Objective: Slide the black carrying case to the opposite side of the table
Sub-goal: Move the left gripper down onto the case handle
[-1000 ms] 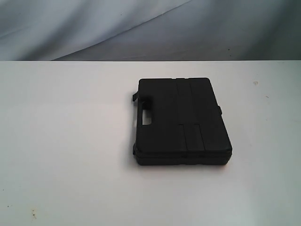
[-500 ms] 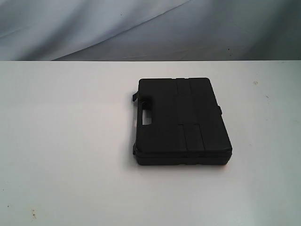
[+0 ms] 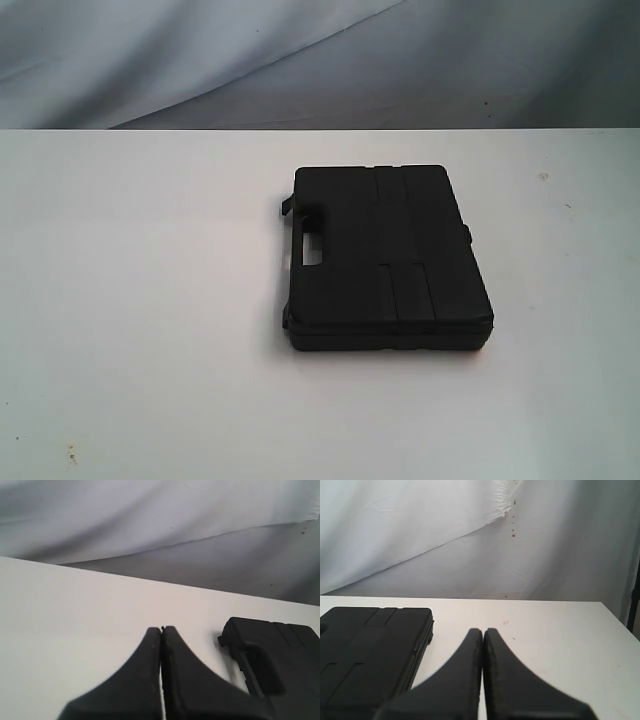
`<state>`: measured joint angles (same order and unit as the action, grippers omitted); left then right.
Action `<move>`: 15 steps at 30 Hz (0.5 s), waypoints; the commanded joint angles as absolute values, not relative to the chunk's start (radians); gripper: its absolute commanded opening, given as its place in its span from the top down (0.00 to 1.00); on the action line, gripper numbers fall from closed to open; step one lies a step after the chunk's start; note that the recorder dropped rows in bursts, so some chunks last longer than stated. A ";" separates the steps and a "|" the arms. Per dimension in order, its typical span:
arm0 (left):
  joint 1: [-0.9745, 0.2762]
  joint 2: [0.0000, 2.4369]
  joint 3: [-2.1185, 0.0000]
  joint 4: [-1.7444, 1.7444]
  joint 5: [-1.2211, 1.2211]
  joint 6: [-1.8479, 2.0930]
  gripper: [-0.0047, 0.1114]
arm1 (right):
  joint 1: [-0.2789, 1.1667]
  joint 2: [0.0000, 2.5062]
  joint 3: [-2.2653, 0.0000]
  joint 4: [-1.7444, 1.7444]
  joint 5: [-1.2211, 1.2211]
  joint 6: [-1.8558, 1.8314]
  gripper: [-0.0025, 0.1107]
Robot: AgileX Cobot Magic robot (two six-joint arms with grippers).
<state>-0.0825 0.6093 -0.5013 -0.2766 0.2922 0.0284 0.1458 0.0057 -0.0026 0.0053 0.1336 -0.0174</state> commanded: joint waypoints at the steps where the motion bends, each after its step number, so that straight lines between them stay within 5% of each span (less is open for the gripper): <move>1: -0.136 0.714 -0.570 -0.257 0.306 0.034 0.96 | 0.138 0.000 0.000 0.012 0.122 -0.020 0.98; 15: -0.387 1.079 -0.804 -0.075 0.315 -0.191 0.96 | 0.138 0.000 0.000 0.012 0.122 -0.020 0.98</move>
